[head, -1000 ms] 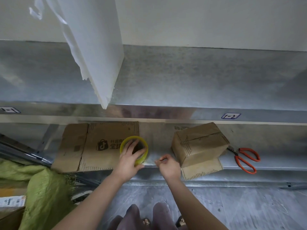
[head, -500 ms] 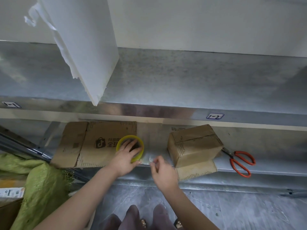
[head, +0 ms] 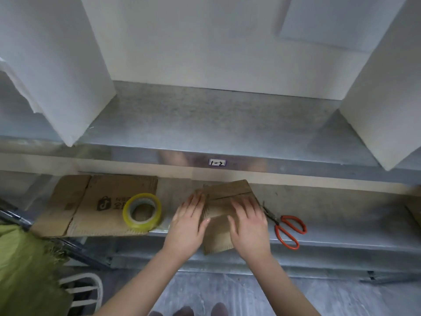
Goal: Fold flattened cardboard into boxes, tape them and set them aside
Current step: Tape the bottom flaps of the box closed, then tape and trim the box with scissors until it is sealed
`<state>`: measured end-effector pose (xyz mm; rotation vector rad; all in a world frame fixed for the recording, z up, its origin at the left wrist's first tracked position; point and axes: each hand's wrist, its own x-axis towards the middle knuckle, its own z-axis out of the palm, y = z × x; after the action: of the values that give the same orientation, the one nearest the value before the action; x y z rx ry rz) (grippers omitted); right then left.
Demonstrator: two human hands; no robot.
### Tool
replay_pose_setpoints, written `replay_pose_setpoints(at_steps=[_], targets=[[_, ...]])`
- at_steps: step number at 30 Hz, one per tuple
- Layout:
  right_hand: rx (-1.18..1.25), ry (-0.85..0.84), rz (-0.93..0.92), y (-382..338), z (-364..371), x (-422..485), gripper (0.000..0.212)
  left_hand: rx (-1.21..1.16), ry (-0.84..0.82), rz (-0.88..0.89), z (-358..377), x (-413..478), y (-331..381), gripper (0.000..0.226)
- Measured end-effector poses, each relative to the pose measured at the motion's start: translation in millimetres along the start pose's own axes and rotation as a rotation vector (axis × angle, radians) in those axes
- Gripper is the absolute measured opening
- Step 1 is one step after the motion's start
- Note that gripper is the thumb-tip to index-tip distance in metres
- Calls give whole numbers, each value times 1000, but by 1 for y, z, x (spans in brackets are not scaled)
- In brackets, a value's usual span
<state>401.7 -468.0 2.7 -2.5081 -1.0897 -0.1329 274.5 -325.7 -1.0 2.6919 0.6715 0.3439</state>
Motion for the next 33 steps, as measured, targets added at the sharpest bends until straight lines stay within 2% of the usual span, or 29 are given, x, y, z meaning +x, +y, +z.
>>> replay_pose_setpoints(at_steps=[3, 5, 8, 12, 15, 17, 19, 21, 22, 27, 30, 31, 33], targets=[[75, -23, 83, 30, -4, 11, 56, -82, -26, -108, 12, -4, 12, 84], [194, -88, 156, 42, -7, 18, 63, -286, -83, -192, 18, -5, 17, 78], [377, -203, 185, 55, -9, 25, 59, -614, -167, -261, 18, -3, 23, 77], [452, -222, 181, 63, -7, 29, 64, -925, -209, -363, 22, -6, 26, 81], [495, -245, 185, 66, -6, 34, 70, -1075, -214, -378, 22, -15, 37, 75], [521, -300, 167, 70, -6, 39, 71, -1063, -151, -397, 21, -19, 39, 62], [599, -376, 191, 72, -7, 47, 68, -821, -74, -431, 17, -15, 27, 46], [619, -441, 150, 69, -6, 54, 58, -503, -20, -391, 6, -5, 6, 50], [604, -475, 117, 66, -5, 57, 52, -427, -34, -344, -2, 3, -4, 56], [605, -593, 97, 56, -5, 72, 47, -473, -360, -154, -13, 31, -25, 47], [544, -604, 108, 56, -5, 76, 43, -500, -404, -99, -13, 29, -30, 59], [492, -560, 108, 56, -4, 74, 42, -464, -397, -88, -12, 28, -30, 61], [417, -369, 92, 56, -1, 65, 40, -422, -293, -77, -3, 23, -29, 64]])
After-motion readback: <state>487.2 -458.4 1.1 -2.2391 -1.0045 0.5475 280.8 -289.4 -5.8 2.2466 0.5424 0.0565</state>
